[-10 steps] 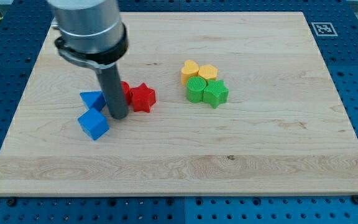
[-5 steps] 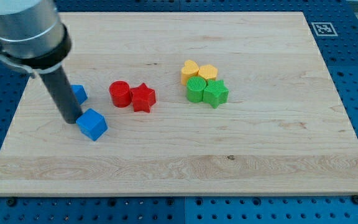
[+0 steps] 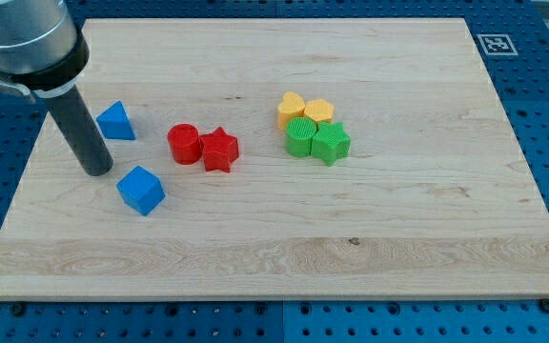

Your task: Separate blue cube from triangle

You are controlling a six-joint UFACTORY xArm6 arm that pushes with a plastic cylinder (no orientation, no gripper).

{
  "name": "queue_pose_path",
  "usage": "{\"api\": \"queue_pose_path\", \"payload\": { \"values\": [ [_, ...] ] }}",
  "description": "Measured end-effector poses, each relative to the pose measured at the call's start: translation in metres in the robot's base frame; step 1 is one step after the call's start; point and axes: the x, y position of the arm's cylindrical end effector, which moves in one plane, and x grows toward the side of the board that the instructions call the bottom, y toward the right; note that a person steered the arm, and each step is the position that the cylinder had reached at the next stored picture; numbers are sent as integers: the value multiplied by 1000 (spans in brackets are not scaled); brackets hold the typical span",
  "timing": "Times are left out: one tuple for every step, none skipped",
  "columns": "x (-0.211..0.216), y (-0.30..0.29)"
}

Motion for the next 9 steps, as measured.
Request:
{"api": "queue_pose_path", "payload": {
  "values": [
    [7,0],
    [21,0],
    [21,0],
    [24,0],
    [25,0],
    [25,0],
    [35,0],
    [49,0],
    [49,0]
  ]
}}
